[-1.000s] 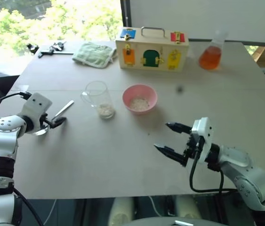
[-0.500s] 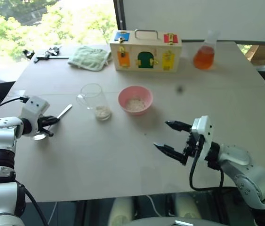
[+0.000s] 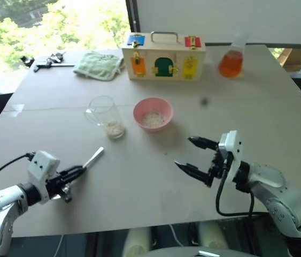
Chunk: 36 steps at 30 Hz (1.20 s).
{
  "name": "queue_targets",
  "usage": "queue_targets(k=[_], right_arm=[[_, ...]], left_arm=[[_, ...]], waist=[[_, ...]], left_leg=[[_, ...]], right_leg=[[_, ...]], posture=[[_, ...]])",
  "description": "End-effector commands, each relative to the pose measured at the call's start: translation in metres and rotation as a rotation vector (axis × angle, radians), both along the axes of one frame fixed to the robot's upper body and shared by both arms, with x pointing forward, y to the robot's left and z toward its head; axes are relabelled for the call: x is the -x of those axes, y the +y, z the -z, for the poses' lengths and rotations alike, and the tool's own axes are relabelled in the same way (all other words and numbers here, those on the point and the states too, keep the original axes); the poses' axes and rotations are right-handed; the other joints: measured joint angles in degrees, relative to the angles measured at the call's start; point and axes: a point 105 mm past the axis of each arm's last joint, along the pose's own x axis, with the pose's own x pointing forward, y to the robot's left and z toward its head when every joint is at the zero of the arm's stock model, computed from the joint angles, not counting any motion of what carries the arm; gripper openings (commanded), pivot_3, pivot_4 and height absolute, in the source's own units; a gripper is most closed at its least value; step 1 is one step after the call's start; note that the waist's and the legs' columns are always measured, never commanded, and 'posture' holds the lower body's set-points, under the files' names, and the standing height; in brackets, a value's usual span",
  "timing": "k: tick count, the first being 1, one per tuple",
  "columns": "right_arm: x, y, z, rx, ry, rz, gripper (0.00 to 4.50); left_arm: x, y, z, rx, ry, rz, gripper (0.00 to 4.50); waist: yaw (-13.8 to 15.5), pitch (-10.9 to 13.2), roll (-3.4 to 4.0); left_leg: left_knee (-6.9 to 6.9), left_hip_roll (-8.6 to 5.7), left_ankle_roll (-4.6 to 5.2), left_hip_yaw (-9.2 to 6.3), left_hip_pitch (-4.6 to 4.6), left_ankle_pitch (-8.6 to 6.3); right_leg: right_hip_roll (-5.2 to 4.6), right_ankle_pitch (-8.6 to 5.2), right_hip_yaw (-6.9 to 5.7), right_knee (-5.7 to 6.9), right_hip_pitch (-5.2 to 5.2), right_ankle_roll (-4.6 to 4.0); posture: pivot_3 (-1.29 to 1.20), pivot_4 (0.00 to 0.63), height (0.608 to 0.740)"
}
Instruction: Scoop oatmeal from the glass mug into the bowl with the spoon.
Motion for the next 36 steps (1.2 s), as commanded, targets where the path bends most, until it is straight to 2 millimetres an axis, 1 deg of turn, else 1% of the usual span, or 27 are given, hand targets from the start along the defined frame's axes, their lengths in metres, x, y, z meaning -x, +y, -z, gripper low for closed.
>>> queue_targets(k=[1, 3, 4, 7, 11, 13, 15, 17, 20, 24, 27, 32, 36], right_arm=[[-0.004, -0.001, 0.0, -0.02, 0.046, 0.003, 4.5], [-0.007, 0.0, 0.01, -0.009, 0.124, 0.01, 4.5], [-0.008, 0.0, 0.014, -0.001, 0.153, 0.013, 4.5], [-0.011, 0.002, 0.023, 0.013, 0.234, 0.028, 4.5], [-0.019, 0.007, 0.026, -0.014, 0.323, 0.067, 4.5], [-0.022, 0.013, 0.024, -0.053, 0.366, 0.082, 4.5], [-0.027, 0.018, 0.02, -0.107, 0.397, 0.116, 4.5], [-0.031, 0.022, 0.015, -0.157, 0.427, 0.134, 4.5], [-0.035, 0.024, 0.015, -0.181, 0.46, 0.144, 4.5], [-0.052, 0.025, 0.012, -0.285, 0.549, 0.216, 4.5], [-0.055, 0.026, 0.008, -0.306, 0.554, 0.223, 4.5], [-0.055, 0.029, 0.006, -0.314, 0.564, 0.219, 4.5], [-0.054, 0.03, 0.007, -0.315, 0.573, 0.213, 4.5]], left_arm=[[0.005, -0.032, -0.016, 0.055, -0.123, 0.014, 0.02], [0.001, -0.062, -0.021, 0.045, -0.199, 0.064, 0.02], [-0.001, -0.077, -0.024, 0.051, -0.231, 0.088, 0.02], [-0.012, -0.11, -0.026, 0.047, -0.31, 0.113, 0.02], [-0.023, -0.138, -0.018, -0.009, -0.391, 0.151, 0.02], [-0.028, -0.155, -0.015, -0.016, -0.419, 0.198, 0.02], [-0.034, -0.165, -0.014, -0.034, -0.446, 0.23, 0.02], [-0.039, -0.17, -0.014, -0.068, -0.479, 0.263, 0.02], [-0.046, -0.175, -0.017, -0.072, -0.51, 0.284, 0.02], [-0.056, -0.188, -0.025, -0.042, -0.554, 0.333, 0.02], [-0.056, -0.19, -0.023, -0.039, -0.555, 0.342, 0.02], [-0.054, -0.195, -0.022, -0.009, -0.554, 0.345, 0.02], [-0.053, -0.194, -0.021, -0.006, -0.552, 0.34, 0.02]], waist=[[0.6, 0.1, -0.12], [1.5, 0.1, -0.26], [1.6, 0.1, -0.26], [2.5, 0.1, -0.3], [2.3, 0.0, -0.36], [2.3, 0.1, -0.34], [2.4, 0.1, -0.35], [2.5, 0.1, -0.35], [2.4, 0.1, -0.35], [2.4, 0.1, -0.35], [2.3, 0.1, -0.35], [2.0, 0.1, -0.35], [1.6, 0.1, -0.35]], left_leg=[[0.01, 0.0, 0.03, -0.06, 0.01, -0.02], [0.07, 0.0, 0.03, -0.17, 0.04, -0.01], [0.08, 0.01, 0.0, -0.29, 0.02, 0.01], [0.14, -0.03, 0.02, -0.3, 0.02, 0.02], [0.13, 0.0, 0.04, -0.2, 0.01, 0.01], [0.09, 0.02, 0.04, -0.18, 0.0, 0.01], [0.06, 0.02, 0.04, -0.19, -0.05, 0.01], [0.06, 0.02, 0.04, -0.2, -0.1, 0.01], [0.06, 0.03, 0.04, -0.19, -0.13, 0.01], [0.08, 0.01, 0.04, -0.2, -0.16, 0.01], [0.08, 0.01, 0.04, -0.2, -0.15, 0.01], [0.07, 0.01, 0.03, -0.18, -0.18, 0.01], [0.07, 0.02, 0.03, -0.19, -0.17, 0.01]], right_leg=[[-0.01, 0.0, 0.0, -0.01, 0.0, -0.01], [-0.06, 0.0, -0.02, 0.02, 0.04, -0.05], [0.05, -0.1, -0.1, 0.02, 0.08, -0.29], [0.05, -0.09, -0.08, 0.02, 0.14, -0.32], [0.27, 0.04, -0.03, 0.01, 0.15, -0.12], [0.34, 0.04, -0.05, 0.01, 0.12, -0.12], [0.38, 0.04, -0.13, 0.01, 0.05, -0.12], [0.4, 0.04, -0.15, 0.02, 0.01, -0.11], [0.39, 0.04, -0.16, 0.01, -0.01, -0.11], [0.4, 0.04, -0.2, 0.04, -0.01, -0.08], [0.41, 0.04, -0.2, 0.05, -0.01, -0.08], [0.4, 0.05, -0.17, 0.01, -0.03, -0.07], [0.4, 0.05, -0.17, 0.04, -0.03, -0.07]], posture=[[0.0, 0.15, 0.74], [0.0, 0.15, 0.74], [0.0, 0.15, 0.74], [0.0, 0.15, 0.74], [0.0, 0.15, 0.74], [0.0, 0.15, 0.74], [0.0, 0.15, 0.74], [0.0, 0.15, 0.74], [0.0, 0.15, 0.74], [0.0, 0.15, 0.74], [0.0, 0.15, 0.74], [0.0, 0.15, 0.74], [0.0, 0.15, 0.74]])
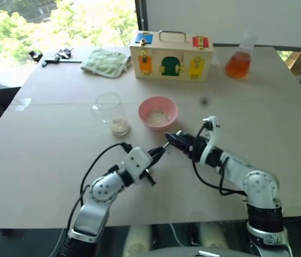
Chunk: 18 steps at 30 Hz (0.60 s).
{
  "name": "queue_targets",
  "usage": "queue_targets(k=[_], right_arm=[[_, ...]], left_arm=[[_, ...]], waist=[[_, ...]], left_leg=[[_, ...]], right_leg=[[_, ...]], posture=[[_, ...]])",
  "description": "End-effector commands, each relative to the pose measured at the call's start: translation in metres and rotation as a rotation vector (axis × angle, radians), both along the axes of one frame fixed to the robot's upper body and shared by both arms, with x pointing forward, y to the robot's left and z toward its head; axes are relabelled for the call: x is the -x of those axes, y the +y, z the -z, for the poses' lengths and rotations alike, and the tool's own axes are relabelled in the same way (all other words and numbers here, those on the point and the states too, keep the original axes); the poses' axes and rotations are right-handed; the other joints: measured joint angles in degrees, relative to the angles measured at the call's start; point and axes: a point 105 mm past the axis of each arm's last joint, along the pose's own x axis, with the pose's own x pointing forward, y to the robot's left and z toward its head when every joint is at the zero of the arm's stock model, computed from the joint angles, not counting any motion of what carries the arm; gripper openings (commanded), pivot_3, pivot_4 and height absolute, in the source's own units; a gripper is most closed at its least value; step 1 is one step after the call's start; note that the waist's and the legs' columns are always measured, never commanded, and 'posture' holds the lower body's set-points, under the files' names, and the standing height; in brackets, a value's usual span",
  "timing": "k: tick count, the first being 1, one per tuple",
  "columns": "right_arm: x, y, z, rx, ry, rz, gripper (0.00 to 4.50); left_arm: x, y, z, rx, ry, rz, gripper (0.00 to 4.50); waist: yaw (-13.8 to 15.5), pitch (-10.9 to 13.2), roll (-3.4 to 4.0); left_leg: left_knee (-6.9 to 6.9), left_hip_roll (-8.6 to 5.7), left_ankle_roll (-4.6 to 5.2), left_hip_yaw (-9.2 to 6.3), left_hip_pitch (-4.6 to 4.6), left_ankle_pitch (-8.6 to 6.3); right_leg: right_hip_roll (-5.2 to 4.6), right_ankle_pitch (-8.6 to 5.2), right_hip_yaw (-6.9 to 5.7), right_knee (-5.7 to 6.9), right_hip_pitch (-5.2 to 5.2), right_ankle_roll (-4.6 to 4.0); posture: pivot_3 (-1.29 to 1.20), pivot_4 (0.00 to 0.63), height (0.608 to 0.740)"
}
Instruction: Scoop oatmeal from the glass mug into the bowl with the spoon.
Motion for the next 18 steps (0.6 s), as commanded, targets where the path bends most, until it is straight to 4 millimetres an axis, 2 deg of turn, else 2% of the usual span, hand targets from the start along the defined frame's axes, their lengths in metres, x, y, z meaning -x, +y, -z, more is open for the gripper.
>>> queue_targets(k=[1, 8, 9, 11, 13, 14, 15, 18], right_arm=[[0.0016, 0.0024, -0.0098, -0.025, -0.022, -0.02, 4.5], [0.0022, 0.0042, -0.0114, -0.026, -0.029, -0.034, 4.5], [0.0024, 0.0045, -0.0117, -0.028, -0.03, -0.036, 3.99], [0.0024, 0.0048, -0.0121, -0.029, -0.032, -0.037, 3.28], [0.0024, 0.005, -0.0124, -0.031, -0.032, -0.038, 2.27], [0.0025, 0.0052, -0.0126, -0.032, -0.033, -0.039, 1.95], [0.0027, 0.0055, -0.0129, -0.033, -0.034, -0.04, 1.35], [0.0025, 0.0058, -0.0131, -0.035, -0.036, -0.038, 0.1]], left_arm=[[0.0041, -0.0041, -0.0082, 0.029, -0.04, 0.021, 0.02], [0.0038, -0.0036, -0.0051, 0.051, -0.029, 0.008, 0.02], [0.004, -0.0041, -0.0048, 0.055, -0.027, 0.007, 0.0], [0.0046, -0.0055, -0.0054, 0.067, -0.025, 0.005, 0.0], [0.0049, -0.0063, -0.0058, 0.075, -0.023, 0.005, 0.0], [0.0049, -0.0063, -0.0058, 0.077, -0.021, 0.004, 0.0], [0.0049, -0.0063, -0.0057, 0.078, -0.021, 0.003, 0.0], [0.0051, -0.0064, -0.006, 0.083, -0.019, 0.002, 0.0]], waist=[[-0.2, 0.0, 0.0], [-0.6, 0.0, 0.0], [-0.6, 0.0, 0.0], [-0.6, 0.0, 0.0], [-0.6, 0.0, 0.0], [-0.6, 0.0, 0.0], [-0.6, 0.0, 0.0], [-0.6, 0.0, 0.01]], left_leg=[[0.0, 0.0, 0.0, 0.0, 0.0, 0.0], [0.0, 0.0, 0.0, -0.01, 0.0, 0.0], [0.0, 0.0, 0.0, -0.01, 0.0, 0.0], [0.0, 0.01, 0.0, -0.01, 0.0, 0.0], [0.0, 0.01, 0.0, -0.01, 0.0, 0.0], [0.0, 0.01, 0.0, -0.01, 0.0, 0.0], [0.0, 0.01, 0.0, -0.01, 0.0, 0.0], [0.0, 0.01, 0.0, -0.01, 0.0, 0.0]], right_leg=[[0.0, 0.0, 0.0, 0.0, 0.0, 0.0], [0.0, 0.0, 0.0, 0.0, 0.0, 0.0], [0.0, 0.0, 0.0, 0.0, 0.0, 0.01], [0.0, 0.0, 0.0, 0.0, 0.0, 0.0], [-0.01, 0.0, 0.0, 0.0, 0.0, 0.01], [-0.01, 0.0, 0.0, 0.0, 0.0, 0.0], [-0.01, 0.0, 0.0, 0.0, 0.0, 0.01], [-0.01, 0.0, 0.0, 0.0, 0.0, 0.01]], posture=[[0.0, 0.15, 0.74], [0.0, 0.15, 0.74], [0.0, 0.15, 0.74], [0.0, 0.15, 0.74], [0.0, 0.15, 0.74], [0.0, 0.15, 0.74], [0.0, 0.15, 0.74], [0.0, 0.15, 0.74]])
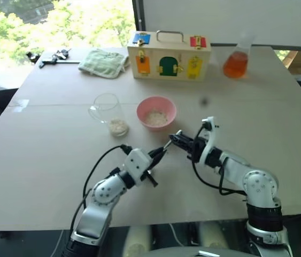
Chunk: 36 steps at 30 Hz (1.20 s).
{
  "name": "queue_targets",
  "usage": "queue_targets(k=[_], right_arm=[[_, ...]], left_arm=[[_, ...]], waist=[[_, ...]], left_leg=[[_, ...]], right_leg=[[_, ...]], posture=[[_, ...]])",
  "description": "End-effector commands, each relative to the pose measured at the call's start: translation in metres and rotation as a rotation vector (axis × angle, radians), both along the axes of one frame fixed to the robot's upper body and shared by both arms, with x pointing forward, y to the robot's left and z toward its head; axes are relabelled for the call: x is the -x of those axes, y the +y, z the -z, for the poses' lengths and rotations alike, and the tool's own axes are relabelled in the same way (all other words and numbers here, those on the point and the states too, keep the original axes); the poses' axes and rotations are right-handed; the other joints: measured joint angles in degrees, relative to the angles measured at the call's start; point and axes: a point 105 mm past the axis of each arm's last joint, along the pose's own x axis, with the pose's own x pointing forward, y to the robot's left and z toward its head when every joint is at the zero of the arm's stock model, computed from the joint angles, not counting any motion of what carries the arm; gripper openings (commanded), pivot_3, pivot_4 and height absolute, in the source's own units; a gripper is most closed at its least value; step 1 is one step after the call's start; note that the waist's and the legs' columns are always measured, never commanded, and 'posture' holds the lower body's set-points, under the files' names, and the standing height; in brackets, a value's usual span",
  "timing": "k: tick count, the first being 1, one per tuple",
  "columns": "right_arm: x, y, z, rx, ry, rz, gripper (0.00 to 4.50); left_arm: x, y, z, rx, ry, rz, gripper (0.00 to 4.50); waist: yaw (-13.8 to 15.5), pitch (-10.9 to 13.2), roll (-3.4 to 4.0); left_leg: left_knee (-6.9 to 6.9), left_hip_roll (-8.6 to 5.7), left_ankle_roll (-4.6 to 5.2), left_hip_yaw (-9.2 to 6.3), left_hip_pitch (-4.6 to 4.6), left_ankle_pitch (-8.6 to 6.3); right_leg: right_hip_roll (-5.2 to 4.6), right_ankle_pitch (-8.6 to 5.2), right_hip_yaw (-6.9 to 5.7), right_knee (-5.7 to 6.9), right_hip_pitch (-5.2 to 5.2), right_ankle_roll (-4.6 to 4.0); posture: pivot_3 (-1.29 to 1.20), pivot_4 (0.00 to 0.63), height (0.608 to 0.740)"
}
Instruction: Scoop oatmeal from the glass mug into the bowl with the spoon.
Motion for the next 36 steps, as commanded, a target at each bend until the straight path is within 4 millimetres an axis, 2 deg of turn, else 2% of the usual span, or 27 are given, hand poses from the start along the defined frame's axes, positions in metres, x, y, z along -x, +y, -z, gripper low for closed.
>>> queue_targets(k=[1, 11, 14, 15, 16, 17, 18, 19, 26, 30, 33, 34, 36], right_arm=[[0.002, 0.005, -0.017, -0.04, -0.059, -0.025, 0.04], [-0.002, 0.005, -0.019, -0.049, -0.063, -0.007, 0.04], [-0.003, 0.005, -0.019, -0.053, -0.06, -0.002, 0.0], [-0.003, 0.005, -0.02, -0.056, -0.058, 0.002, 0.0], [-0.004, 0.003, -0.02, -0.063, -0.056, 0.007, 0.0], [-0.004, 0.002, -0.022, -0.071, -0.054, 0.012, 0.0], [-0.004, 0.0, -0.023, -0.078, -0.055, 0.016, 0.0], [-0.004, -0.002, -0.025, -0.082, -0.057, 0.019, 0.0], [-0.007, -0.027, -0.028, -0.073, -0.057, 0.074, 0.0], [-0.008, -0.03, -0.026, -0.068, -0.049, 0.079, 0.0], [-0.009, -0.028, -0.025, -0.064, -0.043, 0.067, 0.0], [-0.009, -0.027, -0.025, -0.065, -0.04, 0.063, 0.0], [-0.009, -0.024, -0.025, -0.066, -0.038, 0.055, 0.0]], left_arm=[[0.003, -0.005, -0.007, 0.027, -0.02, 0.017, 0.0], [0.006, -0.006, -0.01, 0.096, 0.023, 0.045, 0.0], [0.006, -0.005, -0.012, 0.122, 0.032, 0.049, 1.06], [0.006, -0.004, -0.012, 0.119, 0.032, 0.046, 1.54], [0.006, -0.002, -0.012, 0.107, 0.027, 0.035, 2.2], [0.006, 0.001, -0.012, 0.098, 0.028, 0.026, 2.52], [0.008, 0.005, -0.013, 0.1, 0.032, 0.02, 3.08], [0.008, 0.012, -0.017, 0.115, 0.036, 0.002, 3.34], [0.008, 0.085, -0.071, 0.247, -0.072, -0.275, 3.34], [0.016, 0.115, -0.081, 0.259, -0.091, -0.381, 3.34], [0.021, 0.185, -0.088, 0.229, -0.128, -0.656, 3.34], [0.021, 0.199, -0.09, 0.233, -0.132, -0.701, 3.34], [0.02, 0.208, -0.091, 0.222, -0.127, -0.707, 3.34]], waist=[[0.0, 0.0, 0.03], [0.0, 0.0, 0.05], [0.0, 0.0, 0.06], [0.0, 0.0, 0.05], [0.0, 0.0, 0.05], [0.0, 0.0, 0.05], [0.0, 0.0, 0.05], [0.0, 0.0, 0.05], [-0.1, 0.0, 0.05], [-0.1, 0.0, 0.05], [-0.1, 0.0, 0.03], [-0.1, 0.0, 0.03], [-0.1, 0.0, 0.03]], left_leg=[[0.0, 0.0, 0.0, 0.0, 0.0, 0.0], [-0.01, 0.0, 0.0, 0.0, 0.04, 0.0], [-0.01, 0.01, 0.0, 0.0, 0.03, 0.0], [-0.01, 0.0, 0.0, 0.01, 0.03, 0.0], [-0.01, 0.0, 0.0, 0.0, 0.03, 0.0], [-0.01, 0.0, 0.0, -0.01, 0.03, 0.0], [-0.01, 0.0, 0.0, -0.01, 0.03, 0.0], [-0.01, 0.01, 0.0, 0.0, 0.03, 0.0], [0.0, 0.05, 0.0, -0.04, 0.0, 0.0], [-0.01, 0.04, 0.0, -0.02, 0.0, 0.0], [-0.01, 0.04, -0.01, -0.01, 0.01, 0.0], [-0.01, 0.04, -0.01, -0.03, 0.02, 0.0], [-0.01, 0.03, -0.01, -0.07, 0.03, 0.0]], right_leg=[[0.0, 0.0, 0.0, 0.0, 0.0, 0.0], [-0.01, 0.0, 0.01, 0.01, 0.02, 0.01], [-0.01, 0.0, 0.01, 0.01, 0.02, 0.01], [-0.01, 0.0, 0.02, 0.01, 0.02, 0.01], [0.0, 0.0, 0.01, 0.01, 0.02, 0.01], [0.0, 0.0, 0.01, 0.01, 0.02, 0.01], [0.0, 0.0, 0.0, 0.01, 0.02, 0.01], [0.0, 0.0, 0.01, 0.0, 0.02, 0.01], [-0.02, 0.0, 0.0, 0.0, 0.01, 0.0], [-0.02, 0.0, 0.01, -0.02, 0.01, 0.01], [0.0, 0.0, 0.01, -0.02, 0.0, 0.01], [0.02, 0.0, -0.01, 0.0, 0.0, 0.01], [0.07, -0.01, -0.07, 0.02, 0.0, 0.0]], posture=[[0.0, 0.15, 0.74], [0.0, 0.15, 0.74], [0.0, 0.15, 0.74], [0.0, 0.15, 0.74], [0.0, 0.15, 0.74], [0.0, 0.15, 0.74], [0.0, 0.15, 0.74], [0.0, 0.15, 0.74], [0.0, 0.15, 0.74], [0.0, 0.15, 0.74], [0.0, 0.15, 0.74], [0.0, 0.15, 0.74], [0.0, 0.15, 0.74]])
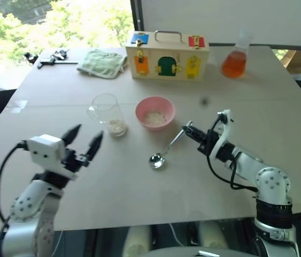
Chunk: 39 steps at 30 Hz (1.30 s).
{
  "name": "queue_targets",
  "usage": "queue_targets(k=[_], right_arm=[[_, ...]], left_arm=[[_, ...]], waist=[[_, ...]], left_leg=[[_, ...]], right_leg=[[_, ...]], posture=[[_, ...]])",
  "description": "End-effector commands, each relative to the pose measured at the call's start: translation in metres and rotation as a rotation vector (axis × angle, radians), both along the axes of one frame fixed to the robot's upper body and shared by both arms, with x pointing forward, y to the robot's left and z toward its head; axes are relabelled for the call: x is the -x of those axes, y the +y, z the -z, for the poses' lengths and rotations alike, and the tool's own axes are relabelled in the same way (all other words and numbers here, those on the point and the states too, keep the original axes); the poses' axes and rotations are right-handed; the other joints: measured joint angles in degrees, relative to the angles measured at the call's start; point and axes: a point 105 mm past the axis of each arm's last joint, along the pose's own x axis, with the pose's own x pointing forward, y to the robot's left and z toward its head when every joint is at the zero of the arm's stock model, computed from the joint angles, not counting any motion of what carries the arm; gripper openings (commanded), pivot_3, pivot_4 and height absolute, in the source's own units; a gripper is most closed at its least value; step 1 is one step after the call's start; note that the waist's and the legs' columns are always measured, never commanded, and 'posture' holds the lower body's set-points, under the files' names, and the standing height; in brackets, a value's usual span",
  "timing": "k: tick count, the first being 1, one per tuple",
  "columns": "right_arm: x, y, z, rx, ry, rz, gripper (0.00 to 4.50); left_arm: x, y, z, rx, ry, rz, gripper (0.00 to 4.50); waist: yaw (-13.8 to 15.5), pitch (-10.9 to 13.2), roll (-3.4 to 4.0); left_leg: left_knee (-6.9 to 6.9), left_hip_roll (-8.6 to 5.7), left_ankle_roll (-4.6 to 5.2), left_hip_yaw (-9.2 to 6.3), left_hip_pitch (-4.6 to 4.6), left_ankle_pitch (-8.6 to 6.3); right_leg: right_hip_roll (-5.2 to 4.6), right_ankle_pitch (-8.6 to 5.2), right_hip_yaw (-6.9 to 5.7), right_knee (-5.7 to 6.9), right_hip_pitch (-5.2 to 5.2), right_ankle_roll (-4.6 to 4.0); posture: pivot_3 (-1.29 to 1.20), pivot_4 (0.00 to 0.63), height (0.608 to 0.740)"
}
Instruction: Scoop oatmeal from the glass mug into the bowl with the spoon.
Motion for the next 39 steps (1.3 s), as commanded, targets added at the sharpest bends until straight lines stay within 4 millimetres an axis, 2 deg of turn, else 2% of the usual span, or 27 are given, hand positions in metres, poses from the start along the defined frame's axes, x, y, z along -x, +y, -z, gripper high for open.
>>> queue_targets(k=[1, 5, 9, 12, 15, 24, 27, 30, 31, 32, 38, 39], right_arm=[[0.001, 0.008, -0.008, -0.009, -0.027, -0.03, 0.0], [0.0, 0.014, -0.011, -0.011, -0.037, -0.049, 0.0], [0.002, 0.014, -0.02, -0.009, -0.076, -0.069, 0.0], [0.012, 0.011, -0.035, -0.021, -0.15, -0.12, 0.0], [0.022, 0.007, -0.053, -0.04, -0.228, -0.171, 0.0], [0.028, -0.002, -0.079, -0.036, -0.32, -0.165, 0.0], [0.019, -0.006, -0.114, -0.033, -0.427, -0.132, 0.0], [0.012, -0.008, -0.135, -0.024, -0.483, -0.107, 0.0], [0.008, -0.008, -0.143, -0.013, -0.507, -0.095, 0.0], [0.004, -0.008, -0.15, 0.002, -0.532, -0.083, 0.0], [-0.02, 0.003, -0.179, 0.103, -0.664, -0.005, 0.0], [-0.024, 0.006, -0.184, 0.13, -0.7, 0.009, 0.0]], left_arm=[[-0.003, 0.016, -0.008, -0.04, -0.008, -0.019, 3.34], [-0.031, 0.018, 0.005, -0.09, 0.049, 0.031, 3.34], [-0.063, 0.008, 0.015, -0.116, 0.066, 0.119, 3.34], [-0.082, 0.007, 0.016, -0.121, 0.06, 0.14, 3.34], [-0.095, 0.005, 0.015, -0.123, 0.051, 0.16, 3.34], [-0.114, 0.007, 0.014, -0.111, 0.034, 0.157, 3.34], [-0.121, 0.003, 0.015, -0.102, 0.031, 0.169, 3.34], [-0.125, 0.0, 0.014, -0.095, 0.023, 0.178, 3.34], [-0.127, -0.002, 0.013, -0.091, 0.019, 0.181, 2.83], [-0.13, -0.004, 0.012, -0.09, 0.014, 0.188, 2.66], [-0.135, -0.017, 0.01, -0.105, 0.009, 0.234, 0.04], [-0.135, -0.019, 0.01, -0.107, 0.008, 0.237, 0.04]], waist=[[0.2, 0.0, 0.0], [0.4, 0.0, -0.03], [0.1, 0.0, -0.1], [0.0, 0.1, -0.15], [-0.1, 0.1, -0.17], [0.0, 0.1, -0.22], [0.0, 0.2, -0.22], [0.0, 0.2, -0.24], [0.1, 0.1, -0.27], [0.1, 0.1, -0.28], [0.0, 0.1, -0.31], [0.0, 0.1, -0.27]], left_leg=[[0.0, 0.0, 0.0, 0.0, 0.0, 0.0], [0.01, -0.07, 0.0, -0.01, -0.01, 0.0], [0.01, -0.11, -0.02, 0.01, -0.03, 0.01], [0.0, -0.1, -0.26, 0.07, -0.07, 0.15], [0.03, -0.11, -0.3, 0.05, -0.61, 0.18], [0.08, -0.1, -0.31, 0.02, -0.74, 0.19], [0.12, -0.1, -0.31, 0.04, -0.74, 0.19], [0.14, -0.1, -0.31, -0.02, -0.72, 0.19], [0.13, -0.1, -0.31, -0.01, -0.74, 0.2], [0.13, -0.11, -0.31, -0.02, -0.75, 0.2], [0.18, -0.13, -0.31, 0.15, -0.81, 0.2], [0.18, -0.11, -0.32, 0.15, -0.79, 0.2]], right_leg=[[0.0, 0.0, -0.01, -0.01, 0.01, 0.0], [-0.11, 0.0, -0.04, -0.03, 0.06, 0.0], [-0.04, 0.0, -0.1, -0.03, 0.03, 0.0], [-0.05, 0.01, -0.05, -0.05, 0.0, 0.0], [-0.02, 0.03, -0.06, -0.02, -0.53, 0.02], [-0.06, 0.08, -0.16, -0.03, -0.59, 0.11], [-0.06, 0.1, -0.14, 0.01, -0.59, 0.13], [-0.04, 0.11, -0.19, 0.02, -0.57, 0.15], [-0.04, 0.11, -0.2, 0.0, -0.58, 0.15], [-0.04, 0.11, -0.23, -0.03, -0.57, 0.15], [-0.08, 0.12, -0.22, -0.03, -0.59, 0.17], [-0.07, 0.12, -0.26, -0.02, -0.58, 0.17]], posture=[[0.0, 0.15, 0.74], [0.0, 0.15, 0.74], [0.0, 0.15, 0.74], [0.0, 0.15, 0.74], [0.0, 0.15, 0.74], [0.0, 0.15, 0.74], [0.0, 0.15, 0.74], [0.0, 0.15, 0.74], [0.0, 0.15, 0.74], [0.0, 0.15, 0.74], [0.0, 0.15, 0.74], [0.0, 0.15, 0.74]])
